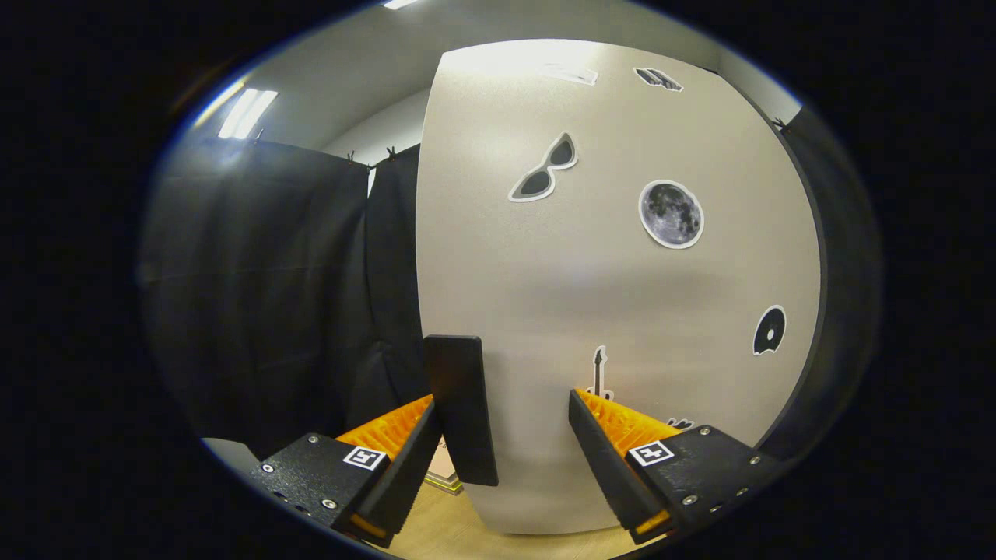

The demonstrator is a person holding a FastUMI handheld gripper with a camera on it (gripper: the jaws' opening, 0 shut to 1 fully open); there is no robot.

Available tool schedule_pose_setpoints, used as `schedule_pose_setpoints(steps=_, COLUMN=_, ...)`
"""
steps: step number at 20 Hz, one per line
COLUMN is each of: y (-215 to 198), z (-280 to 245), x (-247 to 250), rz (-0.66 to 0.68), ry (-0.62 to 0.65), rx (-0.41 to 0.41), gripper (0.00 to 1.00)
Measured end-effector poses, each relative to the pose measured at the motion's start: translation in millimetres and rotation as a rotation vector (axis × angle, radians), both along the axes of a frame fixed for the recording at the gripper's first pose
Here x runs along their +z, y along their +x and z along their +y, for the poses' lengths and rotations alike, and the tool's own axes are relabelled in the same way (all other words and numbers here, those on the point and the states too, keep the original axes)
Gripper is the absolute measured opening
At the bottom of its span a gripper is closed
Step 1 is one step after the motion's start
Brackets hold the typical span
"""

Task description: Open the shoe cabinet door, grab the shoes and put them into the shoe cabinet, then close the shoe cabinet door.

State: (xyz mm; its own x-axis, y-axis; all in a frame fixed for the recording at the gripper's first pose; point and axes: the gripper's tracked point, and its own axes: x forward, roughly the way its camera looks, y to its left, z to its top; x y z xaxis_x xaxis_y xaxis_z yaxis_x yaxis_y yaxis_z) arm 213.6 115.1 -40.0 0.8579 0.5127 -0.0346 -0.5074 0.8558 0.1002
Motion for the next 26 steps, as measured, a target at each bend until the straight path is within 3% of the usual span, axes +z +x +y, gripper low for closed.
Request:
schedule_pose_setpoints(steps=15, y=2, z=4, x=3, rz=0.03, ry=0.053, rx=-0.098, gripper=0.98)
schedule_pose_setpoints(steps=26, y=-39, z=-25, x=19, rz=-0.01, ry=0.004, rx=-0.186, gripper=0.97)
